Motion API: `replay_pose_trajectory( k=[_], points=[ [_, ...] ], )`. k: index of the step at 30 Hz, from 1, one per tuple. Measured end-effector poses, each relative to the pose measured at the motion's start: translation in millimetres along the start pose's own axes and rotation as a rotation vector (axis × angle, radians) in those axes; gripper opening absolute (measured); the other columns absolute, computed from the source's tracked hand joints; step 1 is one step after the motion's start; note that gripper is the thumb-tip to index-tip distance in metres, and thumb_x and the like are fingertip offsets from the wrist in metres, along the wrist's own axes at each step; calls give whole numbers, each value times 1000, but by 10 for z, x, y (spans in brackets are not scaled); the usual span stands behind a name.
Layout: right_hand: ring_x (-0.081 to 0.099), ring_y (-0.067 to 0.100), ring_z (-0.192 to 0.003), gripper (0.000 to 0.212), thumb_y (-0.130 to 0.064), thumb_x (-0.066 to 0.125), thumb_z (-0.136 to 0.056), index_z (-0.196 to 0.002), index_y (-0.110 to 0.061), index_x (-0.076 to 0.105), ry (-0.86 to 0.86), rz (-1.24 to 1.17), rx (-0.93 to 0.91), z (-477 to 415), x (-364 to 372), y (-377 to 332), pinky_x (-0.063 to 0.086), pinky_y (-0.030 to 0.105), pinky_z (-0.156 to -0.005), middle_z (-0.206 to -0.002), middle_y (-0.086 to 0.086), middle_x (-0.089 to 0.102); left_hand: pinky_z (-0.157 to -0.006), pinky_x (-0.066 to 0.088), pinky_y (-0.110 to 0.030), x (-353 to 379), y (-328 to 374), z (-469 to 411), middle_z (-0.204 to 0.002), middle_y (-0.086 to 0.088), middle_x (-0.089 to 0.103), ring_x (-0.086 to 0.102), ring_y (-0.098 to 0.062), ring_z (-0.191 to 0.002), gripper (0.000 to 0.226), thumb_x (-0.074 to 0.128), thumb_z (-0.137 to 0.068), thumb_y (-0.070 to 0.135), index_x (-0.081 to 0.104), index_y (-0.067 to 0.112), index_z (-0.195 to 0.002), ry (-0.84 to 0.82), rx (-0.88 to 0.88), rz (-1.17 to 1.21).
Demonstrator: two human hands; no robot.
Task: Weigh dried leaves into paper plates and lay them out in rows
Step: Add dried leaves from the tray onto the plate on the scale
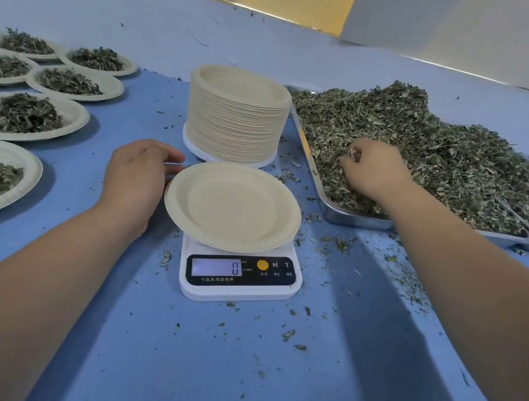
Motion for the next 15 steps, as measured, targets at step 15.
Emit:
replay_pose_trajectory(
  k=[15],
  points=[
    [54,14,-60,17,-24,61,-100,-99,-7,64,17,-61,4,41,-148,3,49,30,-58,-89,5,65,-74,58,-35,17,54,49,-97,-9,78,75,-22,-87,27,47,-88,12,73,12,-88,-33,-28,3]
  ],
)
Point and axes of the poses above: each hand's wrist, its own z-axis away from the middle knuckle, its own x-axis out of the palm, y = z × x, the point moved 9 cm from there along -z, towards the middle knuckle
